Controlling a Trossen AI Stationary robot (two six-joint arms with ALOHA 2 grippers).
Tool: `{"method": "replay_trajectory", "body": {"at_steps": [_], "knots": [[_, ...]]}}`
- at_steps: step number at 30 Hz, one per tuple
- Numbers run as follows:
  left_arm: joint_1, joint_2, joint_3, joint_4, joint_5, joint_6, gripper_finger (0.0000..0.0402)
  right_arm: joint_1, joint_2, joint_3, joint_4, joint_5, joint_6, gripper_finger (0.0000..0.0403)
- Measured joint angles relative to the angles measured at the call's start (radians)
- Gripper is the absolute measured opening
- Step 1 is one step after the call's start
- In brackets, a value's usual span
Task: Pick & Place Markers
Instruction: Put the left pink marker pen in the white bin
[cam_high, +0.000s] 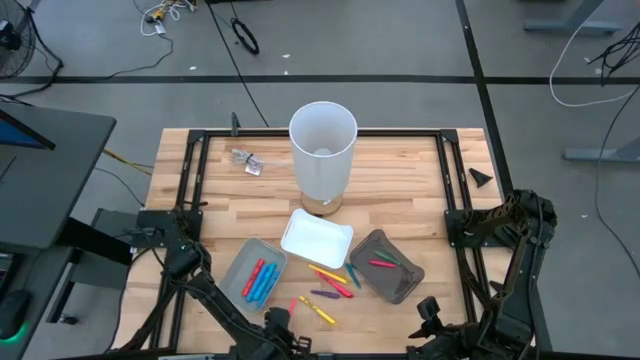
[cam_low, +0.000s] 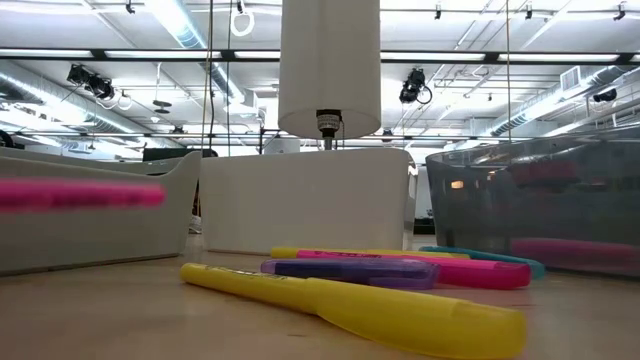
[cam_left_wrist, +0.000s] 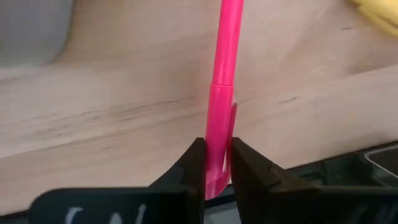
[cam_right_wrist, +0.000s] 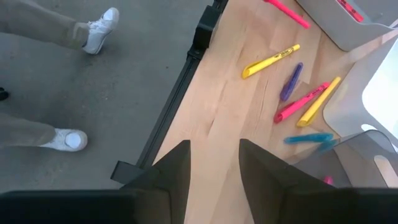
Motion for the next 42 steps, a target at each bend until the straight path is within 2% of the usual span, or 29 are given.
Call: {"method": "replay_trajectory", "body": {"at_steps": [9, 17, 25, 30, 36, 42], "knots": [[0.057, -0.005, 0.153, -0.181, -0.004, 0.171, 0.0057, 0.0, 0.0, 0.0, 0.0, 0.0, 0.006, 0.0137], [0.141, -0.006, 0.275, -0.233, 0.007, 0.47, 0.0052, 0.0, 0.0, 0.0, 0.002, 0.0, 0.007, 0.0137], [0.227, -0.024, 0.303, -0.323, 0.054, 0.827, 0.0053, 0.0, 0.0, 0.0, 0.01, -0.007, 0.007, 0.0137], [0.269, -0.032, 0.304, -0.393, 0.05, 1.107, 0.0054, 0.0, 0.0, 0.0, 0.011, -0.073, 0.009, 0.0137], [0.325, -0.039, 0.305, -0.391, 0.005, 1.431, 0.0054, 0.0, 0.0, 0.0, 0.012, -0.102, 0.043, 0.0137], [0.372, -0.039, 0.305, -0.391, -0.112, 1.716, 0.0054, 0.0, 0.0, 0.0, 0.014, -0.106, 0.074, 0.0137]]}}
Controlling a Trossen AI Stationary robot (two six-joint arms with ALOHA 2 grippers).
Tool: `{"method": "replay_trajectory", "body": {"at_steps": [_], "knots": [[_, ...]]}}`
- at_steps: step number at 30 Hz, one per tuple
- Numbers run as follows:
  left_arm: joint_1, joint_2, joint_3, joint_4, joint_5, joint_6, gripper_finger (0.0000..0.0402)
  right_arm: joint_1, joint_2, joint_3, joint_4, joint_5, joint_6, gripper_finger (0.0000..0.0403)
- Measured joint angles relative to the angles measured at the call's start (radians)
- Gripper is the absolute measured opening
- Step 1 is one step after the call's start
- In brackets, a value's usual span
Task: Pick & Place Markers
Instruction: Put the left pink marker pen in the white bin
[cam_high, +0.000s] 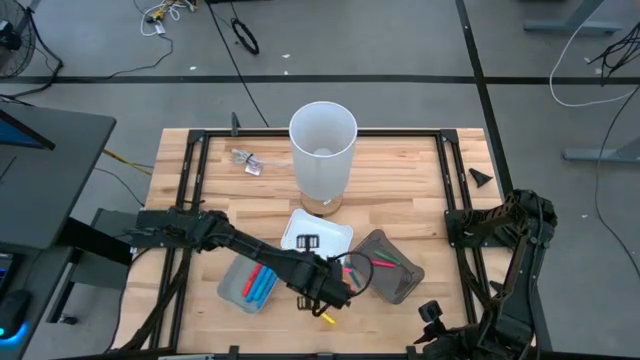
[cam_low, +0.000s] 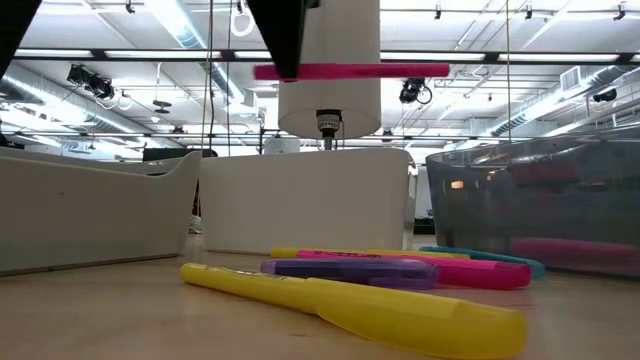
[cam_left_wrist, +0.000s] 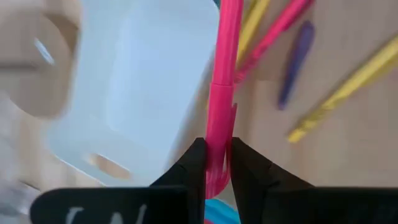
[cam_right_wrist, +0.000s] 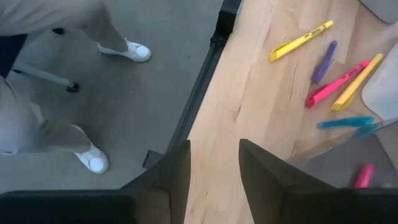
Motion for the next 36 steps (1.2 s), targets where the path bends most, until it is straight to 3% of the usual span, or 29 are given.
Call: {"method": "replay_trajectory", "body": {"at_steps": [9, 23, 29, 36], "knots": [[0.07, 0.0, 0.0, 0.0, -0.12, 0.368, 0.0054, 0.0, 0.0, 0.0, 0.002, 0.001, 0.071, 0.0137], [0.199, -0.015, -0.021, -0.001, -0.103, 0.527, 0.0054, 0.0, 0.0, 0.0, 0.002, 0.008, 0.158, 0.0137], [0.2, -0.077, -0.134, 0.03, -0.098, 0.509, 0.0054, 0.0, 0.0, 0.0, 0.007, 0.008, 0.159, 0.0137], [0.193, -0.224, -0.401, 0.237, -0.096, 0.504, 0.0054, 0.0, 0.0, 0.0, 0.014, 0.008, 0.18, 0.0137]]}}
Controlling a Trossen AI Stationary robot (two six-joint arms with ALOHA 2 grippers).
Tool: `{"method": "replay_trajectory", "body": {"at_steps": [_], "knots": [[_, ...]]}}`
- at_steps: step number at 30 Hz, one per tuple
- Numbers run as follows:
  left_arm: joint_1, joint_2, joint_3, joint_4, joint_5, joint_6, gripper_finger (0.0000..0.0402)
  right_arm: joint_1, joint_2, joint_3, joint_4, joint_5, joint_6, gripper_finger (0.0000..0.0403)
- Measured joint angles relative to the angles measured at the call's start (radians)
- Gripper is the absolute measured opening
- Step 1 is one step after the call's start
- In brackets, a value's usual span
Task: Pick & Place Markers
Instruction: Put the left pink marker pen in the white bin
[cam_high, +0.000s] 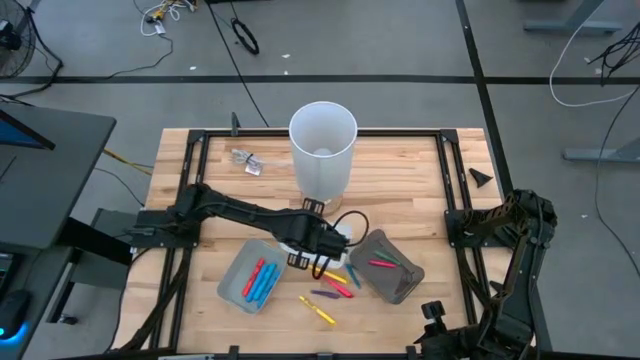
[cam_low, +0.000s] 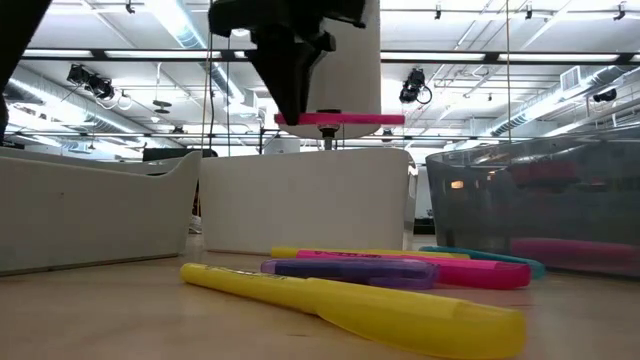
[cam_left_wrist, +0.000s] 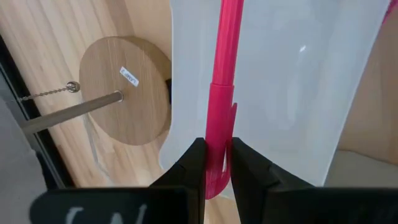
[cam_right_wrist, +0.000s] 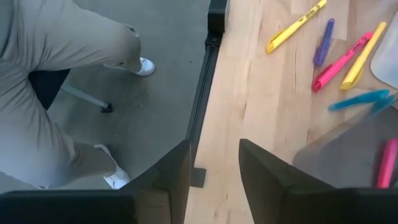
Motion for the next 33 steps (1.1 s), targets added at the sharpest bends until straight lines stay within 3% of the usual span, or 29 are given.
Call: {"method": "replay_trajectory", "body": {"at_steps": [7, 20, 27, 33], "knots": [[0.0, -0.08, -0.22, 0.183, 0.023, -0.001, 0.0054, 0.0, 0.0, 0.0, 0.016, 0.0, 0.0, 0.0137], [0.01, -0.084, -0.369, 0.329, 0.068, 0.001, 0.0054, -0.002, 0.0, 0.0, 0.038, 0.0, -0.002, 0.0137], [0.009, -0.084, -0.388, 0.369, 0.082, -0.003, 0.006, -0.002, 0.0, 0.0, 0.042, 0.0, -0.007, 0.0137], [0.012, -0.086, -0.349, 0.362, 0.086, -0.003, 0.0098, -0.002, 0.0, 0.0, 0.042, 0.026, -0.008, 0.0137]]}}
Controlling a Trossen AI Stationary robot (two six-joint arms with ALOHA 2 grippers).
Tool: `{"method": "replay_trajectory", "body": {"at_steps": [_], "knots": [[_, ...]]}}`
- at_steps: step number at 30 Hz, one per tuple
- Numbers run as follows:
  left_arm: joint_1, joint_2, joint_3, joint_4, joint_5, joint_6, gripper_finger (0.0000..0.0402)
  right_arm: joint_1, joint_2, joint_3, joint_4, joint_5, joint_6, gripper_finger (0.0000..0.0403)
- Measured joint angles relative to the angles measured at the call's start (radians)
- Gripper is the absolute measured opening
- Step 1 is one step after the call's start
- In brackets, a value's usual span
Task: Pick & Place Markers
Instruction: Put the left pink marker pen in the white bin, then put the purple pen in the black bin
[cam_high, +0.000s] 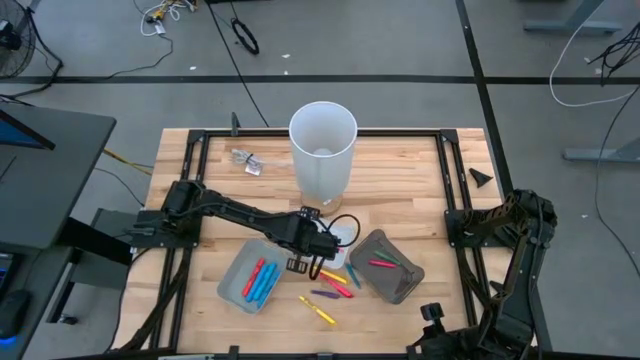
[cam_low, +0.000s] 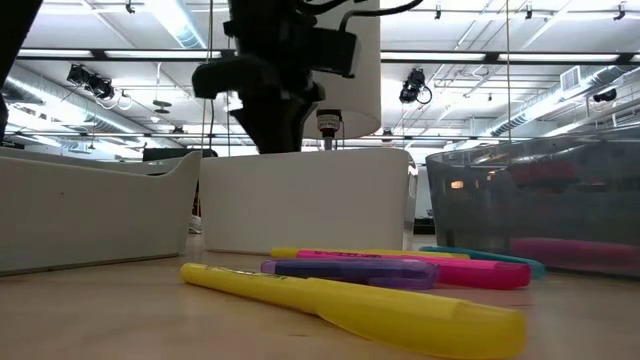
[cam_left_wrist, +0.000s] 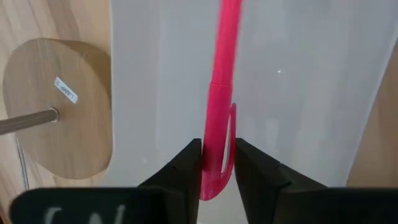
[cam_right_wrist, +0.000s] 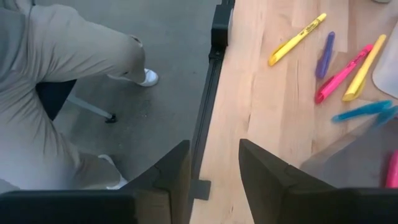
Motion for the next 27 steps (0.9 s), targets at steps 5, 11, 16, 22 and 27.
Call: {"method": "replay_trajectory", "body": {"at_steps": [5, 11, 16, 22, 27], "knots": [[0.002, 0.0, 0.045, -0.014, -0.001, 0.007, 0.0142, 0.0, 0.0, 0.0, 0.0, 0.0, -0.006, 0.0137], [0.001, 0.0, 0.063, -0.071, 0.0, -0.022, 0.0188, 0.0, 0.0, 0.0, 0.0, 0.0, -0.006, 0.0137], [-0.001, 0.0, 0.096, -0.144, 0.019, -0.081, 0.021, 0.0, 0.0, 0.0, 0.0, 0.0, -0.007, 0.0137], [-0.002, 0.0, 0.17, -0.199, 0.066, -0.136, 0.021, 0.0, 0.0, 0.0, 0.0, 0.001, -0.035, 0.0137], [-0.001, 0.0, 0.217, -0.208, 0.127, -0.195, 0.0205, -0.003, 0.0, 0.0, 0.001, 0.001, -0.092, 0.0137]]}}
